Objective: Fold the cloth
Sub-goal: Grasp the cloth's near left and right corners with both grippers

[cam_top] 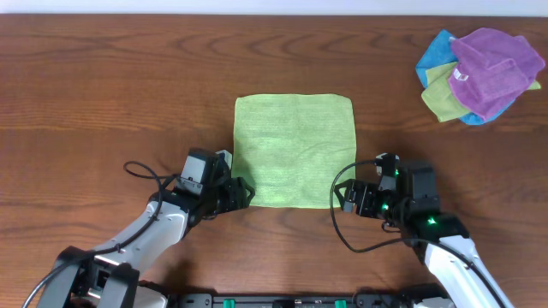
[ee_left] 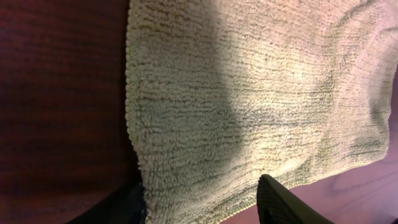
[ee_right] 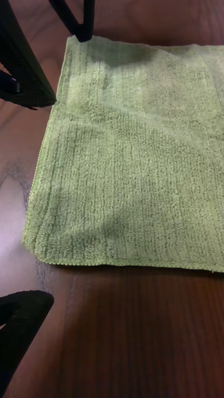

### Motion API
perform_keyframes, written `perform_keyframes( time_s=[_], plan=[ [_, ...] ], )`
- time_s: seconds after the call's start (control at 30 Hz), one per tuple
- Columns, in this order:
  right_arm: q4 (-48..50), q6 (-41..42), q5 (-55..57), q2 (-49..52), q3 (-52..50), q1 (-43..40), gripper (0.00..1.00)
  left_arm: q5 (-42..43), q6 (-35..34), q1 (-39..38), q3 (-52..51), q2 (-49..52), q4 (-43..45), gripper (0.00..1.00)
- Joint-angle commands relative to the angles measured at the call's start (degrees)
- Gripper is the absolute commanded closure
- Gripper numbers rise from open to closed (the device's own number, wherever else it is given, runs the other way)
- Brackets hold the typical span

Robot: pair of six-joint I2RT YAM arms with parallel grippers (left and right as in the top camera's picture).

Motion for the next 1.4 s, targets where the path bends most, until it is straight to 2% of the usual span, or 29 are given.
perform_keyframes(
  time_s=[0.0, 0.27, 0.37, 0.53, 0.63, 0.87, 1.03, 1.23, 1.37],
  plan=[
    [-0.07, -0.28, 0.52, 0.00, -0.42, -0.46, 0.07, -1.73, -1.66, -0.39, -1.14, 2.01, -1.22, 0.46],
    [-8.44, 2.12, 5.14, 0.04, -0.46, -0.46, 0.09, -1.49, -1.66, -0.37, -1.14, 1.99, -4.31, 0.49],
    [-7.26, 2.10, 5.16, 0.22, -0.50, -0.46, 0.12, -1.51, -1.62, -0.37, -1.14, 1.99, -7.58, 0.49],
    [-6.49, 1.73, 5.44, 3.65, -0.72, -0.46, 0.12, 0.35, -1.64, -0.39, -1.14, 1.99, -11.63, 0.52],
    [-3.34, -1.16, 5.55, 7.15, -0.72, -0.46, 0.12, 1.88, -1.75, -0.37, -1.14, 1.99, -12.83, 0.53],
    [1.29, -1.57, 4.48, 11.30, -0.72, -0.46, 0.15, 1.79, -5.35, -0.39, -1.14, 1.99, -13.20, 0.53],
    [2.34, -1.31, 4.24, 11.30, -0.72, -0.44, 0.25, -1.38, -6.67, -0.39, -1.14, 1.99, -12.81, 0.52],
    [3.26, -0.44, 3.85, 11.30, -0.72, -0.44, 0.26, -8.37, -6.75, -0.39, -1.14, 1.99, -12.92, 0.55],
    [3.50, -0.28, 2.99, 11.30, -0.72, -0.44, 0.26, -11.82, -6.80, -0.39, -1.14, 1.99, -12.92, 0.52]
  ],
)
